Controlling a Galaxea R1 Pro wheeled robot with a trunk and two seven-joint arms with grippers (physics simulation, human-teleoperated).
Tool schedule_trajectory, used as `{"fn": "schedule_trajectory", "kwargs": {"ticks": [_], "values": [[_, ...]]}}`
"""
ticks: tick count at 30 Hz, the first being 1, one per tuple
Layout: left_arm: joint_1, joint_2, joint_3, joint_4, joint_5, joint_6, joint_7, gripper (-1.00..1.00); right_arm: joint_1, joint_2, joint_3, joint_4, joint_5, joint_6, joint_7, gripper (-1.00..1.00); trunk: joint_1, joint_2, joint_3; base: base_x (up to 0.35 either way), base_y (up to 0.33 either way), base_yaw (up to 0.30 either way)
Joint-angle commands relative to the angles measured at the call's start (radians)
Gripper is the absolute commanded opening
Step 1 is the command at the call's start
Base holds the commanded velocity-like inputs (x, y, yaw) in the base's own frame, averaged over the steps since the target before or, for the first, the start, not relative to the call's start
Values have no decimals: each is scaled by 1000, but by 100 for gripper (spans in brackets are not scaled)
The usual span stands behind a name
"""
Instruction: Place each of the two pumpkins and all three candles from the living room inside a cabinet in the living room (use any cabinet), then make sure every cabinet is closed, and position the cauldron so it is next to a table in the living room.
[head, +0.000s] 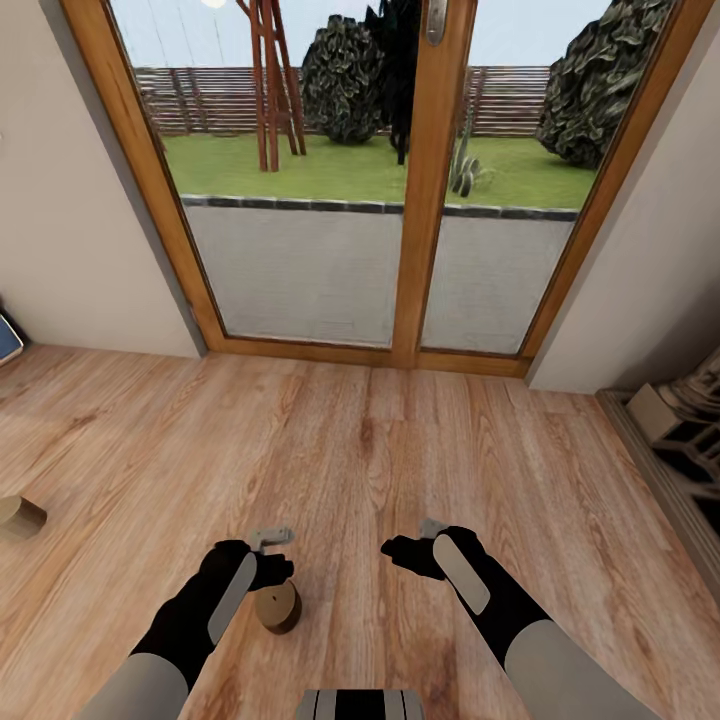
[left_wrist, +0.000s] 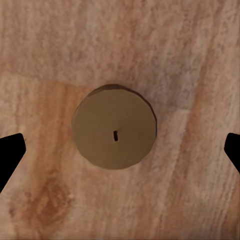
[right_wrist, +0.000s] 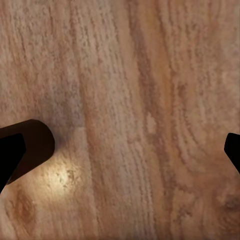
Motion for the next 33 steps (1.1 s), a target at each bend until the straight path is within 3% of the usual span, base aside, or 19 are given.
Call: {"fn": "schedule_trajectory", "kwargs": {"ticks": [1, 20, 25, 28, 31, 32, 33], "values": [[0, 0, -2, -1, 11, 3, 12, 100, -1, 0, 3, -1, -10, 1, -10, 100, 0, 0, -1, 0, 0, 0], [0, -5, -4, -1, 10, 3, 15, 100, 0, 0, 3, -1, -10, 1, -10, 100, 0, 0, -1, 28, -15, 0], [0, -7, -4, 0, 10, 1, 15, 100, 0, -2, 3, -7, -13, -7, 13, 100, 2, -1, -20, 0, 0, 0], [0, -7, -5, -1, 10, 1, 15, 100, -1, -5, 2, -9, -13, -11, 85, 100, 3, -2, -32, 0, 0, 0], [0, -6, -5, -1, 10, 1, 15, 100, 0, -10, 0, -10, -12, -17, 263, 100, 5, -3, -43, 0, 0, 0], [0, -6, -5, -1, 10, 1, 15, 100, -1, -12, 0, -10, -12, -20, 293, 100, 5, -3, -47, 0, 0, 0], [0, -6, -5, -2, 10, 1, 15, 100, 0, -24, 0, -10, -11, -42, 376, 100, 6, -3, -51, 0, 0, 0]]}}
